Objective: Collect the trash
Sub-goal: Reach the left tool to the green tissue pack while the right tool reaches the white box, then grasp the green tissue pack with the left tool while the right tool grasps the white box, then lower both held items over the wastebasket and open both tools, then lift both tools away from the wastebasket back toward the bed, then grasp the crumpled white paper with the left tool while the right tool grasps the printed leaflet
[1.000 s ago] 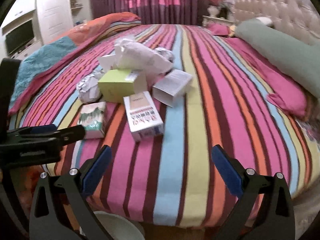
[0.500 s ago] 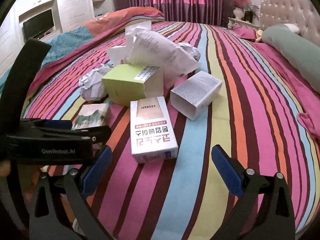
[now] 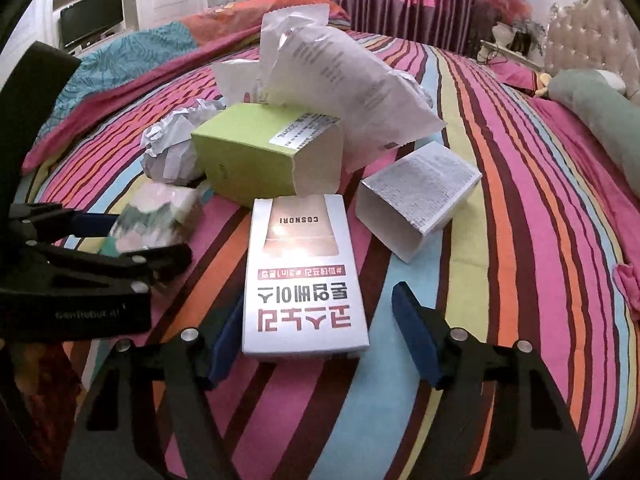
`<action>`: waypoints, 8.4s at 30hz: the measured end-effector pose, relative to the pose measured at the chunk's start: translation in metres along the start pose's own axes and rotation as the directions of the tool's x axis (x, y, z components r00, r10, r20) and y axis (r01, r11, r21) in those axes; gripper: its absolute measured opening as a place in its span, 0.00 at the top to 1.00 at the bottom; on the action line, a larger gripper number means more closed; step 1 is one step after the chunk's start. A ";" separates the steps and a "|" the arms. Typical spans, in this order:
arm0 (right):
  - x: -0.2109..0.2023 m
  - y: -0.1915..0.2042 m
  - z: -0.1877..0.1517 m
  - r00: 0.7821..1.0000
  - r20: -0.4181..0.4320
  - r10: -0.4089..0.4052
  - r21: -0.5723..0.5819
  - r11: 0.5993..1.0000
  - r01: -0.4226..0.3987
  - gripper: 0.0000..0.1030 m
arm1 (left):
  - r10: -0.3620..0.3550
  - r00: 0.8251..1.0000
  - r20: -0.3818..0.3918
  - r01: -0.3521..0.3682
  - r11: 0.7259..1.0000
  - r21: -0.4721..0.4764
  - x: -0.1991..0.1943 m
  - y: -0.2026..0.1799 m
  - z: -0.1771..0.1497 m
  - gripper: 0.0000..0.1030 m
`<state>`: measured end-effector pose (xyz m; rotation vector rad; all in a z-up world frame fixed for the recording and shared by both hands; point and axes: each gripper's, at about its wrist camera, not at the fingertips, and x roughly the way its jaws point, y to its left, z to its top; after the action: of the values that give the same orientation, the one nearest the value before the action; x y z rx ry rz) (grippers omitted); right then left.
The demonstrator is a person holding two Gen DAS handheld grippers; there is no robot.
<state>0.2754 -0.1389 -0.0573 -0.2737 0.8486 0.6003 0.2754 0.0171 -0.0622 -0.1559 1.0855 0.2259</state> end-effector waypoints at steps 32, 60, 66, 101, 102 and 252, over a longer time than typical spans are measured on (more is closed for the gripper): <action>-0.086 -0.004 -0.051 0.999 -0.051 -0.014 0.376 0.926 0.032 0.55 | -0.202 0.979 0.037 0.197 0.975 0.102 -0.074 0.041 -0.058 0.52; -0.136 0.084 -0.144 0.974 -0.193 0.115 0.448 0.894 -0.017 0.55 | -0.263 0.950 -0.171 0.297 0.930 0.218 -0.108 0.054 -0.210 0.52; -0.109 0.096 -0.162 0.937 -0.293 0.188 0.483 0.875 -0.025 0.55 | -0.253 0.933 -0.257 0.309 0.928 0.209 -0.088 0.049 -0.225 0.52; 0.047 0.092 -0.252 0.583 -0.583 0.566 0.762 0.631 0.149 0.56 | -0.086 0.583 -0.808 0.206 0.978 0.045 0.107 0.024 -0.290 0.52; 0.049 0.092 -0.254 0.578 -0.583 0.572 0.764 0.627 0.150 0.55 | -0.083 0.579 -0.811 0.203 0.978 0.045 0.109 0.024 -0.291 0.52; 0.030 -0.055 0.074 0.955 -0.167 -0.246 0.501 0.813 0.297 0.13 | -0.253 0.962 0.101 0.188 0.885 0.426 0.021 0.037 0.065 0.21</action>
<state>0.3694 -0.1383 -0.0332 0.0779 1.0099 0.0706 0.3308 0.0699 -0.0520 0.1178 0.9296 -0.1989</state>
